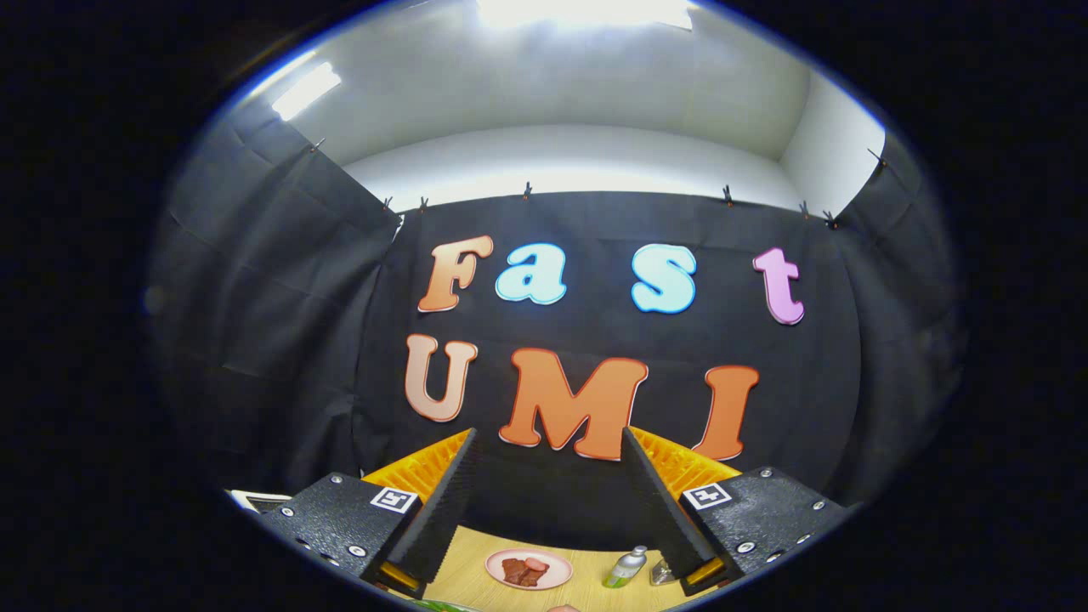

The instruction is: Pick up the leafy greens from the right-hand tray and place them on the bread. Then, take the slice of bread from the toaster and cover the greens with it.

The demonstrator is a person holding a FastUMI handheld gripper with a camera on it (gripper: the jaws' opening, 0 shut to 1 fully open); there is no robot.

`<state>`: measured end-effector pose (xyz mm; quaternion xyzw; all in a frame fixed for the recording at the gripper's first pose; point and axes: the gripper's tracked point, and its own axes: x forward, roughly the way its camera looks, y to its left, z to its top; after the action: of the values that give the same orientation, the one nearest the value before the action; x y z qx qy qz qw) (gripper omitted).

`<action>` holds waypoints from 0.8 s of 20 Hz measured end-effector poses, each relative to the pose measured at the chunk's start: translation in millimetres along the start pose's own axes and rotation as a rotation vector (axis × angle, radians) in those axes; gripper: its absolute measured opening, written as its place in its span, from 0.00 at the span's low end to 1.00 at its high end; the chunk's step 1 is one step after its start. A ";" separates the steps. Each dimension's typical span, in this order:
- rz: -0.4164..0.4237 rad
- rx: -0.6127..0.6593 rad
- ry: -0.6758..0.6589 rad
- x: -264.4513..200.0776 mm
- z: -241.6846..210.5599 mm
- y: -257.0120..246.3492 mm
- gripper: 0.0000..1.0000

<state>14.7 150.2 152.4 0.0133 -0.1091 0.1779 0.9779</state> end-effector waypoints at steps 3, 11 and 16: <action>-0.018 0.017 -0.056 -9.1 21.7 0.3 0.98; -0.072 0.032 0.018 -6.4 -9.0 -8.7 0.99; -0.103 0.017 0.051 -13.9 -20.6 -14.5 0.99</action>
<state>11.4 133.2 129.5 0.0227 -0.0816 0.1284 0.9881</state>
